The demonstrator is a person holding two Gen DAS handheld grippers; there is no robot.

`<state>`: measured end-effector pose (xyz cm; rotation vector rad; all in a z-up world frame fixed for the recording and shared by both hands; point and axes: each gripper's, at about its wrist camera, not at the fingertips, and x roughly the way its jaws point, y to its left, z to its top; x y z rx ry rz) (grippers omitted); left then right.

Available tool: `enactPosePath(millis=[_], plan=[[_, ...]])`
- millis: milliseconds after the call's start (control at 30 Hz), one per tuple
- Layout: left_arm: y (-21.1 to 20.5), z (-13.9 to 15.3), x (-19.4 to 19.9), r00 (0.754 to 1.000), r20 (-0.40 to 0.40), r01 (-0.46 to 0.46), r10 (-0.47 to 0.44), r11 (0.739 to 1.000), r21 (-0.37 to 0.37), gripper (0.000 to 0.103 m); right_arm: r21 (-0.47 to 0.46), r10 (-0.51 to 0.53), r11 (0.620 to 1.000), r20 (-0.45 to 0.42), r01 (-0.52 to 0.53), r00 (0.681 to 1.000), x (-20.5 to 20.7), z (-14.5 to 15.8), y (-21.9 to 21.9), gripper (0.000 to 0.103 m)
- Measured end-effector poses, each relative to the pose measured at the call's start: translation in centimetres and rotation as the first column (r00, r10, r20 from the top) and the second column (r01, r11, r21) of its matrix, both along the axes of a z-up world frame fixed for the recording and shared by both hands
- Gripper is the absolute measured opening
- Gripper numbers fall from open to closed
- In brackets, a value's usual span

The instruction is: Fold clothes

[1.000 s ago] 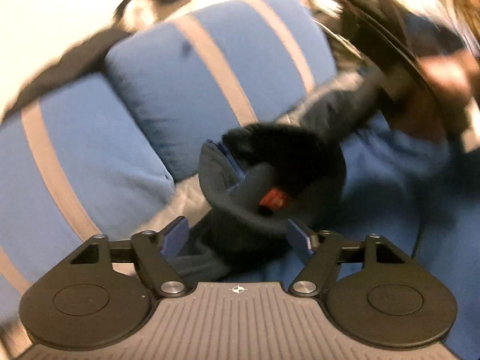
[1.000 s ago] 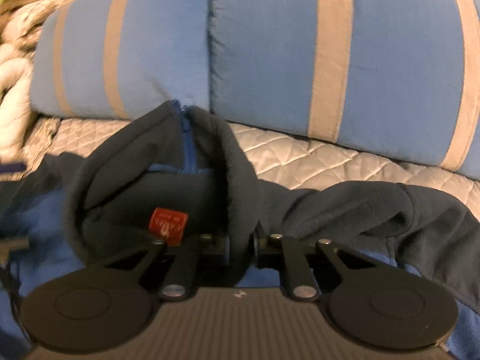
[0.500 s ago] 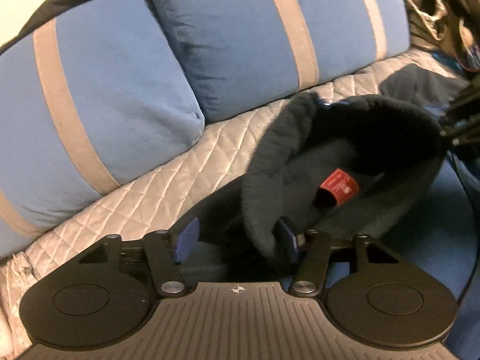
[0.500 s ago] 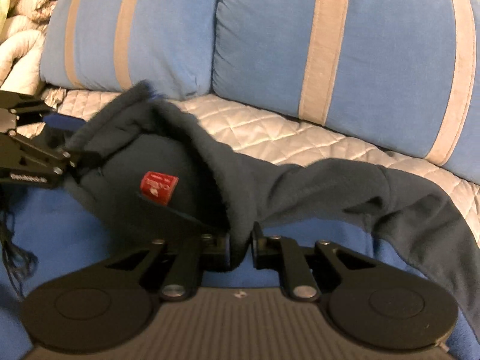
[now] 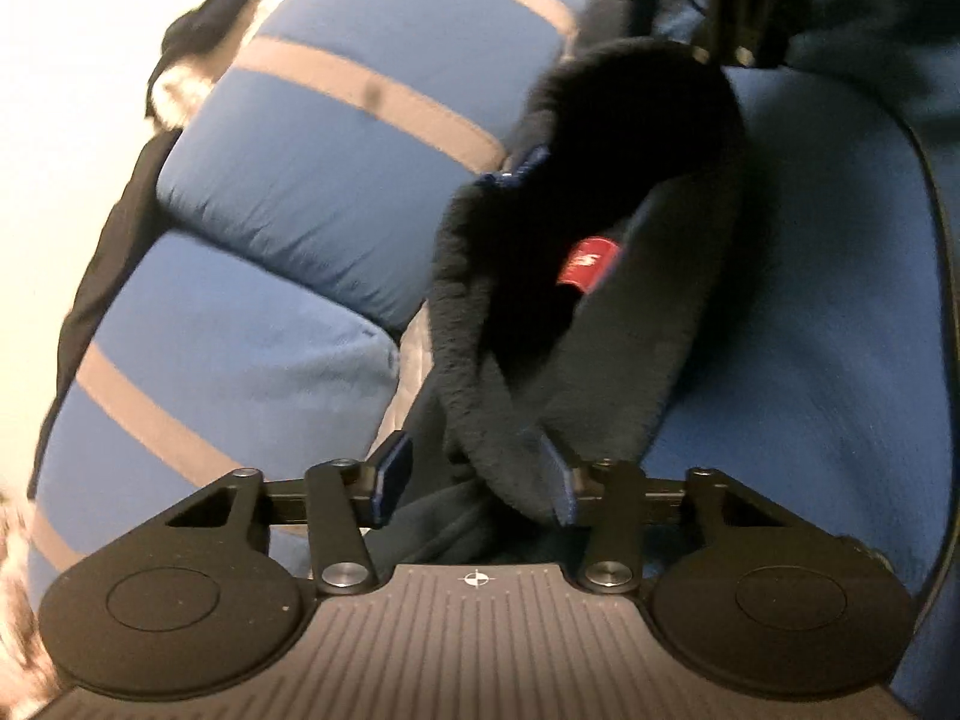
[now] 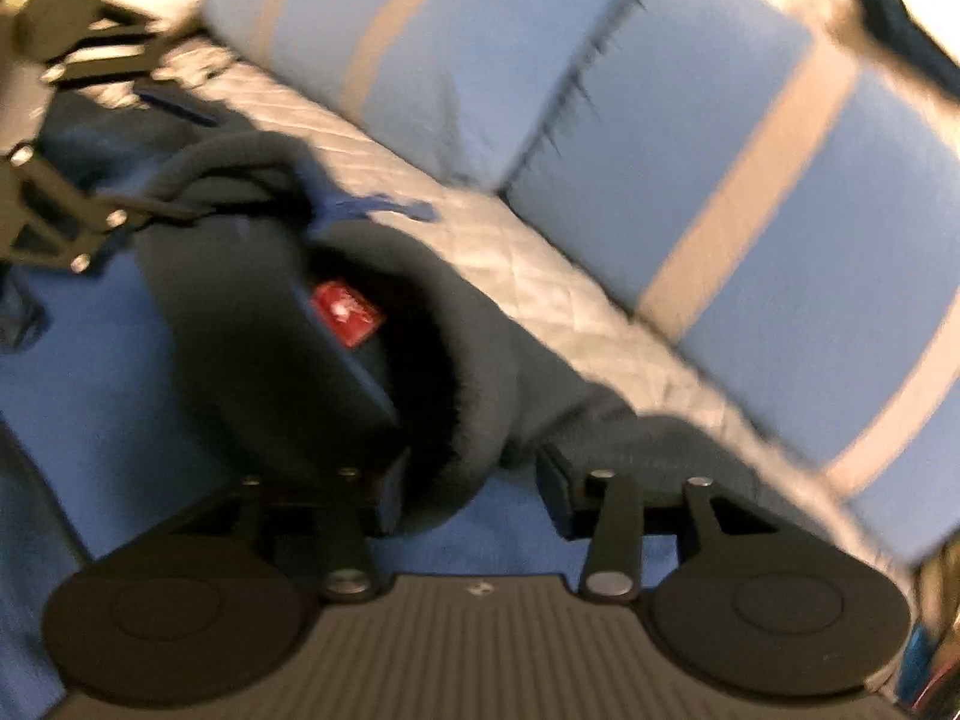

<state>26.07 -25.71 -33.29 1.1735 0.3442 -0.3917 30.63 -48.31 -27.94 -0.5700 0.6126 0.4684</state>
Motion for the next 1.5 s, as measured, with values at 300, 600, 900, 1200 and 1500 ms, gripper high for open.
enactPosePath(millis=[300,600,900,1200,1500], plan=[[2.0,0.5,0.7,0.999,-0.023,-0.043,0.041,0.996,-0.079,0.035,-0.032,0.048,0.998,-0.04,-0.05,0.998,0.0,0.0,-0.9,0.04],[1.9,1.1,1.2,0.998,-0.015,-0.068,0.067,0.992,-0.102,0.035,-0.221,0.298,0.936,0.08,-0.275,0.951,-4.0,0.9,1.0,0.079],[1.9,1.6,1.5,0.997,-0.024,-0.076,0.074,0.989,-0.125,0.035,-0.431,0.387,0.853,0.145,-0.294,0.911,-5.4,-2.0,2.9,0.086],[2.4,1.3,0.9,0.998,-0.041,-0.044,0.039,0.993,-0.107,0.036,-0.477,0.392,0.834,0.157,-0.278,0.906,-4.2,-2.7,4.5,0.077],[3.3,2.5,1.2,0.997,-0.062,-0.065,0.054,0.981,-0.186,0.059,-0.456,0.378,0.848,0.165,-0.269,0.911,-3.9,-1.4,3.3,0.02]])
